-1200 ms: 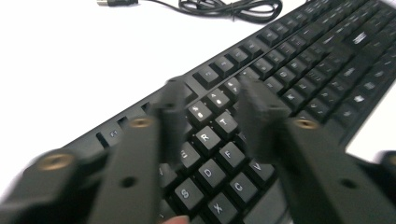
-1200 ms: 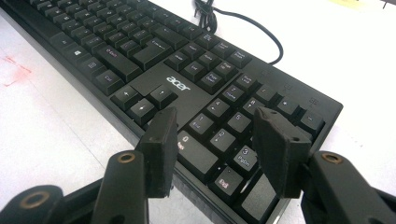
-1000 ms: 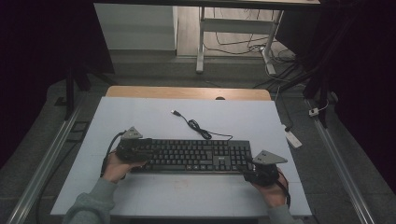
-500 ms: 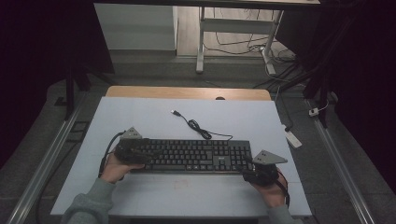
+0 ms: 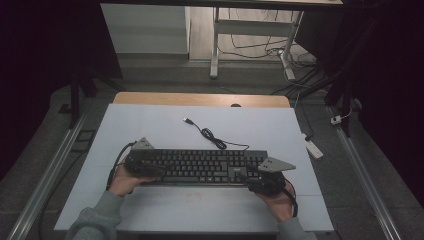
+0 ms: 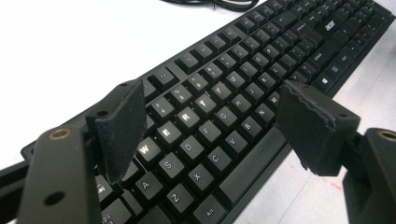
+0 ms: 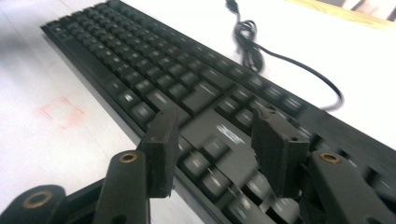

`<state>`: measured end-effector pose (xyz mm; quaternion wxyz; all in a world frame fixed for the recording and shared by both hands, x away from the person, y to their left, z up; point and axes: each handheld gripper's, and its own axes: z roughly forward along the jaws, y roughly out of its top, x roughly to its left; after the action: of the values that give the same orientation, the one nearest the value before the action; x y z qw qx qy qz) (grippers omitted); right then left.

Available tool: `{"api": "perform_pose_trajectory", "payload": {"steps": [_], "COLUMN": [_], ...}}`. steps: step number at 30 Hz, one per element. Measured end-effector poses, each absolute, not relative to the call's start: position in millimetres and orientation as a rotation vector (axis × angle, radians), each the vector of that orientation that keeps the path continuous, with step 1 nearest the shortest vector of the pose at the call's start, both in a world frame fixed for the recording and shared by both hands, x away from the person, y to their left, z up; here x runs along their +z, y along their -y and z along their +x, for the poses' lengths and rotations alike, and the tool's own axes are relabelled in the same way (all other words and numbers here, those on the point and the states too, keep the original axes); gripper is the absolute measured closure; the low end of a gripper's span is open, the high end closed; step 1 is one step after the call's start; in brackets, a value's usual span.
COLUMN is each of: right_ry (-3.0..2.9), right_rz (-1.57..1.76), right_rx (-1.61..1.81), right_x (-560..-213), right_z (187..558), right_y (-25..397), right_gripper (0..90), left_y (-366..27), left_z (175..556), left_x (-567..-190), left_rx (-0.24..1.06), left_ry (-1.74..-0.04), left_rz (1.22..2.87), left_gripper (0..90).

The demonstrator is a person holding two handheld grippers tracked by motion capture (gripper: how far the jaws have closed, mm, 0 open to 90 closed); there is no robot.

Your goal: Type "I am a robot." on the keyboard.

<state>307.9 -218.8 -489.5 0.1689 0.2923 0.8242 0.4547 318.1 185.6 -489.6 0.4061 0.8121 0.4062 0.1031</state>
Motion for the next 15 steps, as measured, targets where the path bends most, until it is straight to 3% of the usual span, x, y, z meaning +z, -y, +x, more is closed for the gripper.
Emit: {"api": "perform_pose_trajectory", "payload": {"steps": [5, 12, 15], "right_ry": [-2.376, -2.424, -2.456], "right_rz": [0.801, 0.743, 0.722], "right_rx": [1.297, 1.320, 1.316], "right_x": [-488, -484, -484], "right_z": [311, 317, 320], "right_y": [199, 178, 167], "right_gripper": [62.8, 85.1, 89.3], "left_y": [-186, -184, -184], "left_z": [318, 318, 318], "left_x": [-490, -491, -491], "left_rx": [0.263, 0.261, 0.261], "left_ry": [-1.027, -1.029, -1.024], "left_rz": [2.050, 2.054, 2.061], "left_gripper": [24.5, 24.6, 24.8]}}
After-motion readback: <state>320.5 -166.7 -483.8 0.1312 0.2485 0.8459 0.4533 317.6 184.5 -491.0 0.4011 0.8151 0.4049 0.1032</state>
